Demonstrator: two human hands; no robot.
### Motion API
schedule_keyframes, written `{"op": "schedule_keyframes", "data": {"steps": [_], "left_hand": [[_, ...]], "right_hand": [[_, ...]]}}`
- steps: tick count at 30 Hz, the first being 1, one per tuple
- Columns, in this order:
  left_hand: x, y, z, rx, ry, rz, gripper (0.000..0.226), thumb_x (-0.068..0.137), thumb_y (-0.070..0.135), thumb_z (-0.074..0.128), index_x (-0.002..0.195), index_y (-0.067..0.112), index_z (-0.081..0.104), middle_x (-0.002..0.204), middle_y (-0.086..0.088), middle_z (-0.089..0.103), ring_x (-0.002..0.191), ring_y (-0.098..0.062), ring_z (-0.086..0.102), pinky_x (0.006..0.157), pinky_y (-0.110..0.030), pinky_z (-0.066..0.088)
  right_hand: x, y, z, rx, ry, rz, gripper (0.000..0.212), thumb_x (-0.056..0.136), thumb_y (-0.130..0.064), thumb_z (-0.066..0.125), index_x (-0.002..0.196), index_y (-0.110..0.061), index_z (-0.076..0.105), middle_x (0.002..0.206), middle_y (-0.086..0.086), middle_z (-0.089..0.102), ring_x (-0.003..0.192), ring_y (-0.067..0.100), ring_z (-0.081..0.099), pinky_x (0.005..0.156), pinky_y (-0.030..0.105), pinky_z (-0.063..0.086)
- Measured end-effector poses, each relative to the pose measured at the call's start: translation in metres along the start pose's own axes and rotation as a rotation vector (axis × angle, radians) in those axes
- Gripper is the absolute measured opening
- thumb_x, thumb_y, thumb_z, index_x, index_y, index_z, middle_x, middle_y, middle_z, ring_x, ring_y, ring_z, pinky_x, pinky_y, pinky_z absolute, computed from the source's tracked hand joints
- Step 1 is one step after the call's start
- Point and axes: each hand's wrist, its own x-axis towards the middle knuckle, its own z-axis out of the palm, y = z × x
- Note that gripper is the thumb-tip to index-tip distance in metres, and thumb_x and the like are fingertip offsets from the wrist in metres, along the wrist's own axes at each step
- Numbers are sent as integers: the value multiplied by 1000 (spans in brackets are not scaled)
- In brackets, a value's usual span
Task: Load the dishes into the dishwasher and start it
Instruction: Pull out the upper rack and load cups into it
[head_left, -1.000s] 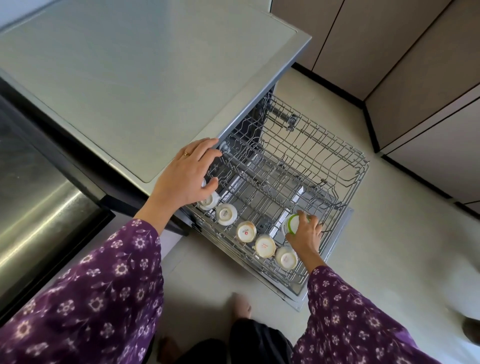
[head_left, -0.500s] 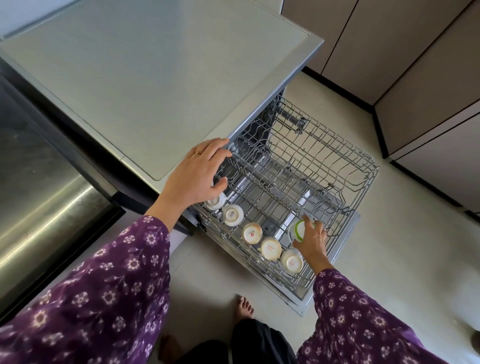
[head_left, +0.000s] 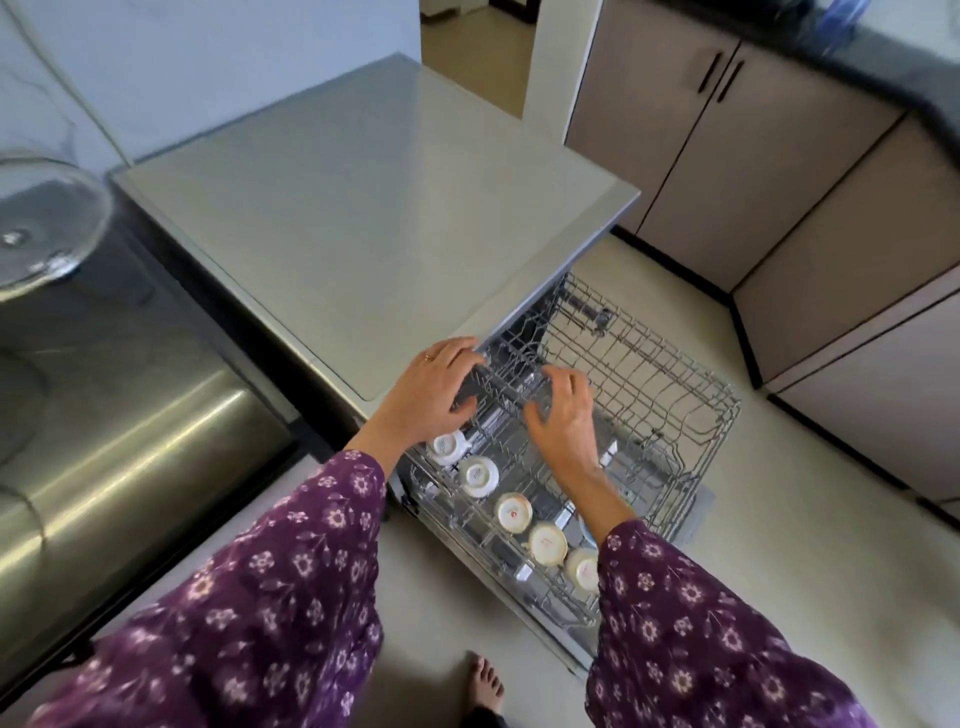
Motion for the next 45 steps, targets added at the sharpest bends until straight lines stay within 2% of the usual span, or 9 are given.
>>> {"op": "schedule_keyframes", "data": {"steps": [4, 7, 10, 16, 22, 26, 31, 39, 45], "left_hand": [[-27, -5, -29, -167, 138, -192, 49, 88, 37, 49, 128, 9, 48, 141, -14, 41, 130, -30, 37, 108, -42, 33], [-65, -14, -65, -212, 280, -319, 45, 89, 26, 58, 129, 9, 47, 141, -12, 40, 131, -28, 35, 108, -39, 31], [-118, -26, -104, -193, 389, -388, 45, 88, 24, 60, 130, 11, 48, 140, -9, 41, 131, -24, 35, 109, -35, 30], [-264, -71, -178, -80, 610, -608, 43, 83, 33, 53, 119, 9, 54, 124, -9, 53, 119, -17, 43, 103, -30, 34], [-412, -100, -238, 2, 743, -846, 51, 82, 39, 47, 123, 10, 52, 125, -7, 51, 118, -22, 46, 103, -35, 39], [-503, -108, -266, 64, 850, -965, 53, 82, 43, 44, 122, 10, 52, 123, -6, 53, 116, -21, 46, 102, -31, 38], [-614, -112, -287, 123, 969, -1126, 41, 84, 26, 61, 121, 10, 52, 119, -7, 54, 112, -21, 47, 97, -26, 35], [-774, -141, -296, 146, 985, -1528, 50, 83, 19, 69, 127, 4, 50, 125, -15, 50, 118, -32, 45, 101, -39, 35], [-867, -185, -300, 128, 888, -1804, 63, 86, 21, 65, 140, 9, 33, 139, -13, 37, 126, -31, 37, 104, -44, 38]], "right_hand": [[20, -73, -5, 83, 17, -191, 39, 87, -11, 58, 124, -5, 49, 121, 13, 46, 110, 27, 47, 91, 37, 48], [20, -126, -5, 142, -9, -306, 36, 85, -8, 59, 120, -4, 52, 119, 13, 48, 108, 29, 50, 91, 35, 47], [11, -178, 1, 163, -58, -403, 32, 85, -7, 58, 117, -5, 54, 116, 11, 50, 108, 26, 50, 92, 21, 36], [-25, -301, 34, 264, -143, -581, 30, 78, -4, 63, 108, -5, 60, 106, 11, 56, 101, 28, 54, 92, 19, 33], [-88, -433, 73, 332, -308, -775, 29, 81, -7, 65, 110, -7, 60, 107, 6, 56, 103, 18, 52, 92, 17, 35], [-144, -514, 104, 371, -381, -912, 29, 81, -3, 65, 109, -7, 60, 106, 7, 56, 99, 16, 53, 88, 5, 33], [-224, -596, 148, 415, -499, -1055, 29, 83, -6, 65, 111, -8, 59, 101, -1, 53, 92, 11, 52, 84, 23, 46], [-331, -686, 216, 420, -669, -1204, 25, 81, -5, 63, 105, -7, 60, 98, 3, 58, 91, 15, 55, 84, 26, 47], [-376, -721, 264, 405, -760, -1264, 25, 80, -7, 64, 104, -8, 59, 98, 2, 58, 92, 16, 55, 85, 31, 48]]}}
